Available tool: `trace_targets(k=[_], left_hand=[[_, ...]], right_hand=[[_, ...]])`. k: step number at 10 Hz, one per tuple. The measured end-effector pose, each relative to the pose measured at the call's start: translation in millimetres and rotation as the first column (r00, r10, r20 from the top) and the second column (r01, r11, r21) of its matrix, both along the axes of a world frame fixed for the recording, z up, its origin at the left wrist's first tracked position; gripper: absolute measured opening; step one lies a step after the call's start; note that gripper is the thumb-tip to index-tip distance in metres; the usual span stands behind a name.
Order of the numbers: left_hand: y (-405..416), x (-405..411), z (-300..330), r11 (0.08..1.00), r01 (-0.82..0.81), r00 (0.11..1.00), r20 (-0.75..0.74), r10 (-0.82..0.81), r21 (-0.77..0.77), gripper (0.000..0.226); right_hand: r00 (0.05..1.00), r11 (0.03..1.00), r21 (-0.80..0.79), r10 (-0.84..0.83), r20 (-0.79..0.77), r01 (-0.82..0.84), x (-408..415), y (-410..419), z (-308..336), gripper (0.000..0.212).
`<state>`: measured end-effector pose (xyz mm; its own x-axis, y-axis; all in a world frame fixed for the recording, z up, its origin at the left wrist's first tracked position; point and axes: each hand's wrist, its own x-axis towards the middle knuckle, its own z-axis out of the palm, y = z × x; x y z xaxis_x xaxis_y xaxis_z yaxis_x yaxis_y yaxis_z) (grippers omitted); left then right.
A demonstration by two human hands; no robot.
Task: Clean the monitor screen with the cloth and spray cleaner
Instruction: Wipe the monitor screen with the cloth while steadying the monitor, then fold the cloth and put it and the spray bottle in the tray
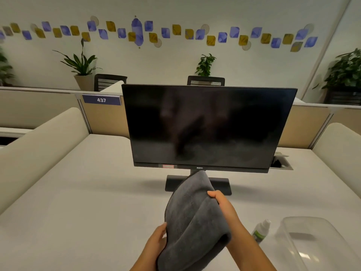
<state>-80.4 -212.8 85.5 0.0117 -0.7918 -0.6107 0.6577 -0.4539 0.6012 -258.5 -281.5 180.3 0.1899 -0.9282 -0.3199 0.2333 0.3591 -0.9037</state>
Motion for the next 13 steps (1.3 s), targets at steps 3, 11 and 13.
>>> trace_targets(k=[3,11,13], left_hand=[[46,-8,-6,0.987,0.143,0.952,0.283,-0.116,-0.078,0.023],[35,75,3,0.885,0.413,0.902,0.233,-0.364,-0.216,0.037],[28,90,31,0.766,0.535,0.822,0.433,-0.371,-0.358,0.020]], right_hand=[[0.998,0.968,0.249,-0.029,0.048,0.017,-31,32,-42,0.020],[0.956,0.979,0.076,0.203,-0.212,-0.191,-39,79,-50,0.029],[0.958,0.976,-0.173,0.080,-0.275,-0.131,-32,89,-37,0.043]])
